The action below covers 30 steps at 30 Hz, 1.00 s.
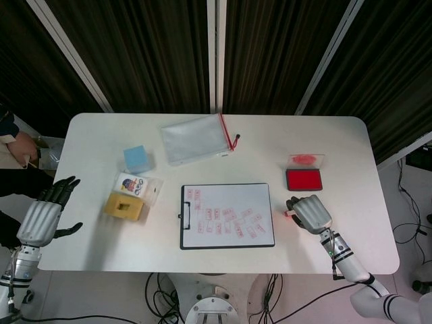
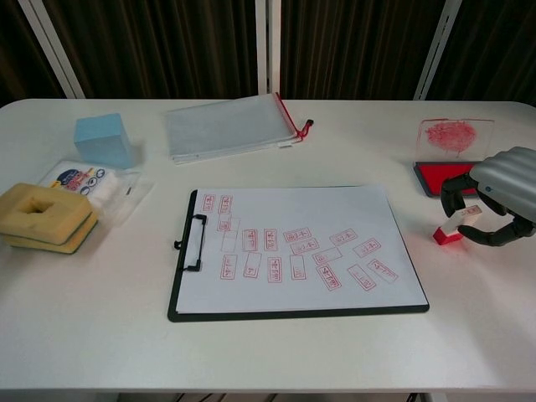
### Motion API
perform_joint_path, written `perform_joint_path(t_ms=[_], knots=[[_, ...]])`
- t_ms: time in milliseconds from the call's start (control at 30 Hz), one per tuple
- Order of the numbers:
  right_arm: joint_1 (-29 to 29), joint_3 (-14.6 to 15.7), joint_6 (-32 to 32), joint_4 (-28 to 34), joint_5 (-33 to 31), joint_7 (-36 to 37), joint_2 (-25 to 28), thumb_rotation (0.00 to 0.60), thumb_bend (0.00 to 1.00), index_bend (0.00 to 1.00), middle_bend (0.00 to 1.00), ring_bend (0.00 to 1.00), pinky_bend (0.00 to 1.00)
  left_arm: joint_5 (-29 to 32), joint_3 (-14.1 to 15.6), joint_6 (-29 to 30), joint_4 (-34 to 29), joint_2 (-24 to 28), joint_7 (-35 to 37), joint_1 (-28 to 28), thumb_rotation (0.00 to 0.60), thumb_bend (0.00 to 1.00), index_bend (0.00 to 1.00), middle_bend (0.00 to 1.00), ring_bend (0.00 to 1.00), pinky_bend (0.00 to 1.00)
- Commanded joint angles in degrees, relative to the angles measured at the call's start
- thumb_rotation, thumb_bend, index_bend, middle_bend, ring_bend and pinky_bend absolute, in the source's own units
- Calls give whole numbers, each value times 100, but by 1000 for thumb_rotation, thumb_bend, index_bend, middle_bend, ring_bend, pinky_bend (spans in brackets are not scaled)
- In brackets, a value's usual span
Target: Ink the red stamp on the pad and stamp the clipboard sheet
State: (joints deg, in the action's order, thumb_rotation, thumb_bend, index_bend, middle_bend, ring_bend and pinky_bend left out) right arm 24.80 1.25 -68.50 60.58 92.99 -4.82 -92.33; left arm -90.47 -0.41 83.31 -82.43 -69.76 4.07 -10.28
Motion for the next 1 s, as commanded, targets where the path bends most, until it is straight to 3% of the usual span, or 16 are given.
perform_joint_path(t_ms=[33,300,500,600,1000], knots=[[-2,-58,-133,53,8,100,60,600,331,608,558,712,881,5,2,0,4,7,7,5,600,118,85,69,96,185],[81,-436,-243,345,-275,303,490,600,379,697,634,727,891,13,8,-23,39,-10,55,4,600,118,85,69,96,185],[406,-816,570,76,-919,565,564,600,391,757,682,741,896,-7,12,-18,36,-14,52,0,600,118,85,69,96,185],[649,-1004,1126,-400,-1277,719,418,600,393,781,698,769,899,1,11,-30,22,-6,51,-2,600,118,84,69,96,185],[913,-1048,1641,-1237,-1505,1222,-4,600,401,821,725,816,901,81,-7,-170,42,-7,57,-51,600,118,85,69,96,185]])
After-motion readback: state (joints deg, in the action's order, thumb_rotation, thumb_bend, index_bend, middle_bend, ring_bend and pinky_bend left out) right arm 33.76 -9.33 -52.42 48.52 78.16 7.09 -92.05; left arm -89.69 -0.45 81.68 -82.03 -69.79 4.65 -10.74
